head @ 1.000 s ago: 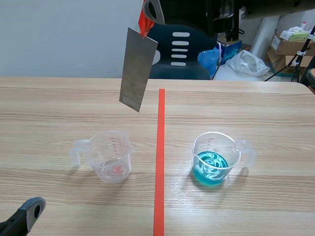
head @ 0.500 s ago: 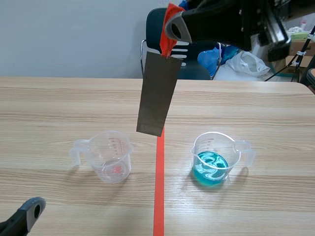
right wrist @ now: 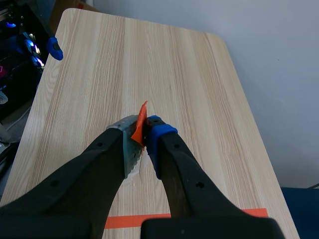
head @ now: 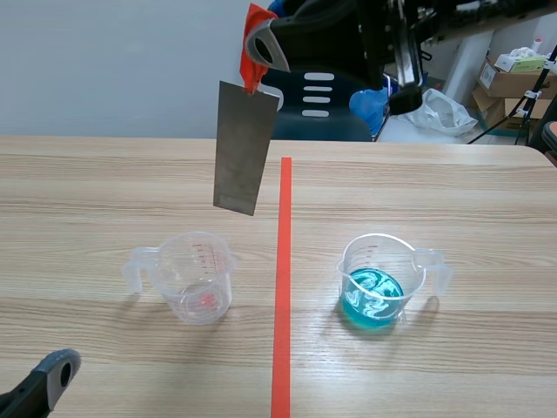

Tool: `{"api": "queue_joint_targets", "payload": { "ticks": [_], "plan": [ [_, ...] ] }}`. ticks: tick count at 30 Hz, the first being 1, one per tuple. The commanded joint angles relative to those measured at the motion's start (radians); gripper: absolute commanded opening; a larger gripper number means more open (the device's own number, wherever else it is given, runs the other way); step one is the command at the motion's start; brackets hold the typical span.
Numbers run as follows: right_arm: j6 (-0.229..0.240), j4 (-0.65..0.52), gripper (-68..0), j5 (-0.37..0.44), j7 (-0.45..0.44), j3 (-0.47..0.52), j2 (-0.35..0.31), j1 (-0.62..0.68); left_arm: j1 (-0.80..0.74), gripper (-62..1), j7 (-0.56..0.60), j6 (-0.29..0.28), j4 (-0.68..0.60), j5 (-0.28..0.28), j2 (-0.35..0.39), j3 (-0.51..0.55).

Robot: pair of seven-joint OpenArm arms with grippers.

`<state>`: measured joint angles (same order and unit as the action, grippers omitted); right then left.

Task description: Do the redox reaction experiment

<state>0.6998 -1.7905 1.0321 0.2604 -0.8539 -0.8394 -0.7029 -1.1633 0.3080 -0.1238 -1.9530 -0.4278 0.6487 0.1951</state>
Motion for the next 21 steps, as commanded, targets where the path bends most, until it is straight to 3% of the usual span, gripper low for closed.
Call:
{"api": "queue_joint_targets", "payload": {
  "ticks": [1,12,21],
  "plan": [
    [-0.003,-0.008,-66.5,0.015,-0.012,0.002,-0.016,-0.019,0.003,1.4,0.017,-0.001,-0.018,-0.002,-0.005,0.004],
    [-0.002,-0.008,-66.5,0.023,-0.023,0.002,-0.014,-0.048,0.003,1.4,0.017,-0.001,-0.018,-0.002,-0.005,0.004],
    [0.046,-0.008,-66.5,0.023,-0.023,0.002,0.001,-0.048,0.003,1.4,0.016,-0.001,-0.018,-0.002,-0.005,0.004]
  ]
}}
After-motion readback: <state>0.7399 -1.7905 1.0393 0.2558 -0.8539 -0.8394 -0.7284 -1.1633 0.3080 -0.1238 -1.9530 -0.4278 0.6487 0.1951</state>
